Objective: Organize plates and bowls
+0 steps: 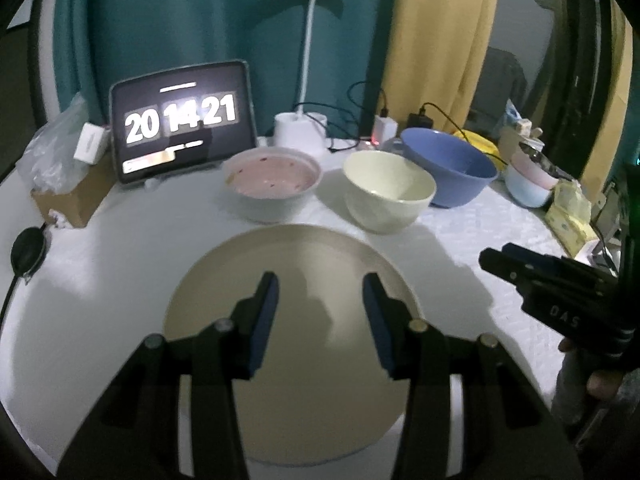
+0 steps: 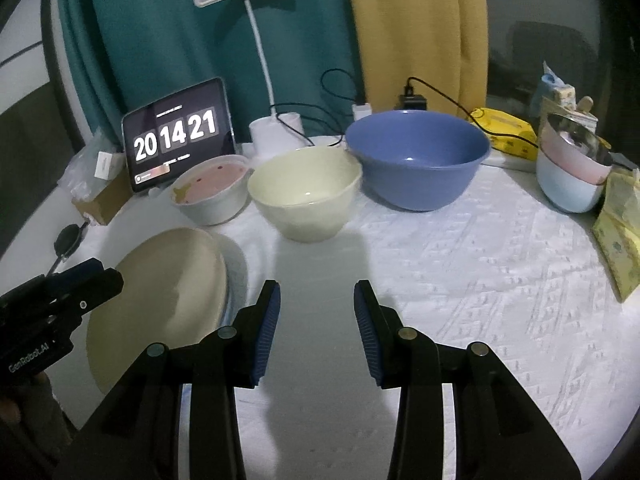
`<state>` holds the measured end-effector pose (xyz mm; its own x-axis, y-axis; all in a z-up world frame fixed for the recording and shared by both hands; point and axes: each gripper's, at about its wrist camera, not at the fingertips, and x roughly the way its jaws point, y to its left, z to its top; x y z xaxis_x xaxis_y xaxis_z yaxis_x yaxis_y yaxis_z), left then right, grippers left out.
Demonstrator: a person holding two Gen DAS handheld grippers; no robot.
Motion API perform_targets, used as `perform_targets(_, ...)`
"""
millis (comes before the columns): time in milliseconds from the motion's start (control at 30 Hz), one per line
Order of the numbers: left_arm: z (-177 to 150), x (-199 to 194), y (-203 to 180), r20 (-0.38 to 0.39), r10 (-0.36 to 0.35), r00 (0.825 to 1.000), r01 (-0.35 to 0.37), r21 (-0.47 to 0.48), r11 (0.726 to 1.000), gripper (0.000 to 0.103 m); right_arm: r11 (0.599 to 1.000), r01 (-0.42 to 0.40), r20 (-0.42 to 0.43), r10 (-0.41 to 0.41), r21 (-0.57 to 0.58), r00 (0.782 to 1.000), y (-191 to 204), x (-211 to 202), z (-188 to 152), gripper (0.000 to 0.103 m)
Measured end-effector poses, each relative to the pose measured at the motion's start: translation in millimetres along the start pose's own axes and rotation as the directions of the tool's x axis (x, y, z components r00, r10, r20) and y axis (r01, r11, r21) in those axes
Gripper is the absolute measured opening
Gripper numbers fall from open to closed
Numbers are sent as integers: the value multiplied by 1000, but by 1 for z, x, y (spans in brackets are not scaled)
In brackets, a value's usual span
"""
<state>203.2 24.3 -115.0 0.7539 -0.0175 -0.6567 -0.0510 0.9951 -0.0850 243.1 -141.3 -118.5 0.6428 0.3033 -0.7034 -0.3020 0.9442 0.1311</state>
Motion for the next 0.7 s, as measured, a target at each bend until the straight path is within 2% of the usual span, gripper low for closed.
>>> perform_targets(333, 17, 19, -46, -5, -74, 997, 74, 66, 995, 45, 999, 25, 12, -26, 36, 1000, -39, -2, 5, 41)
perform_targets(533, 36, 37, -81, 15, -113, 993, 111, 120, 987, 46, 997, 66, 25, -67, 44, 997, -68, 1, 20, 41)
perform_targets(567, 39, 40, -86, 17, -117, 993, 114, 125, 986, 46, 997, 70, 28, -71, 45, 997, -73, 2, 22, 42)
perform_targets(667, 51, 52, -98, 27, -126, 992, 121, 135, 983, 46, 995, 86, 43, -88, 49, 995, -88, 4, 32, 59)
perform_targets(700, 55, 56, -101, 28, -130, 991, 125, 134, 983, 46, 995, 92, 48, -94, 47, 994, -92, 4, 35, 62)
